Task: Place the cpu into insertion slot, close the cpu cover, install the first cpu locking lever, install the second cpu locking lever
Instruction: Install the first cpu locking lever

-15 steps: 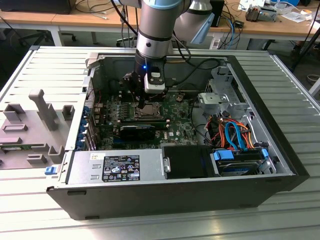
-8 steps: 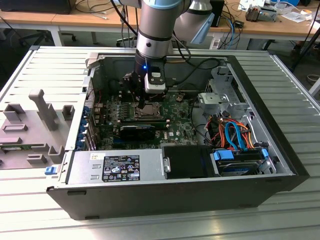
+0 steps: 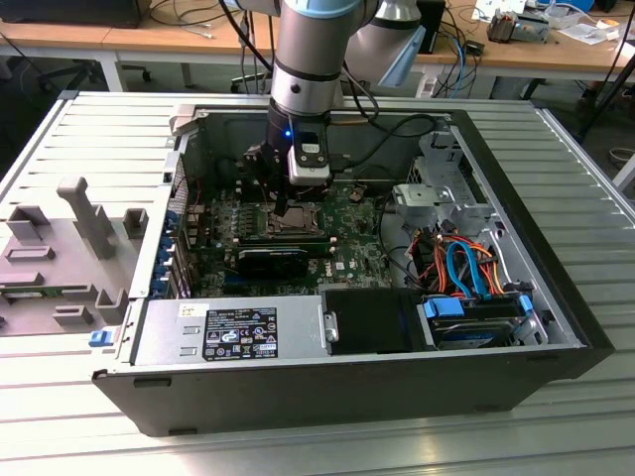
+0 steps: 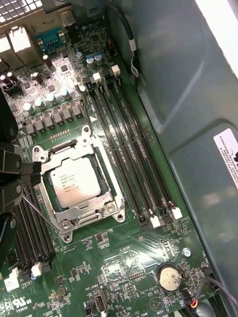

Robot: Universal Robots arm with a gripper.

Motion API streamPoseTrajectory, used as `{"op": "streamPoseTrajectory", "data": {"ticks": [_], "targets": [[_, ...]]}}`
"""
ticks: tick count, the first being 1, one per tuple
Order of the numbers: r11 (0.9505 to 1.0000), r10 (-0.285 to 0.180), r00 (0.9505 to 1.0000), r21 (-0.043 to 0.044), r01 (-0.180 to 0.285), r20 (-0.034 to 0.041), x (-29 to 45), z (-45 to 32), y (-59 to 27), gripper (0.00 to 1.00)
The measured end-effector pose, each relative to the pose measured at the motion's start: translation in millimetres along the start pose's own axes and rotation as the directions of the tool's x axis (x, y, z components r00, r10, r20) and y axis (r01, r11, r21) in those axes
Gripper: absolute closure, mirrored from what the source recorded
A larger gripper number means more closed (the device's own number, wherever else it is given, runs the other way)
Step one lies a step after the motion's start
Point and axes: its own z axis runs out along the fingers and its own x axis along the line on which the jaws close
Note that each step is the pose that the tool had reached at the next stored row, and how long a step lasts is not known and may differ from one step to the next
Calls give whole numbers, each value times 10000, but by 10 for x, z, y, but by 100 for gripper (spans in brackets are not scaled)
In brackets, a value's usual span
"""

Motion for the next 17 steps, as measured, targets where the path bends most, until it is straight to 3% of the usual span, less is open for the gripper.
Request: {"op": "streamPoseTrajectory", "data": {"ticks": [17], "targets": [[9996, -284, 9996, 31, 284, 27, 0, 0, 0, 89]]}}
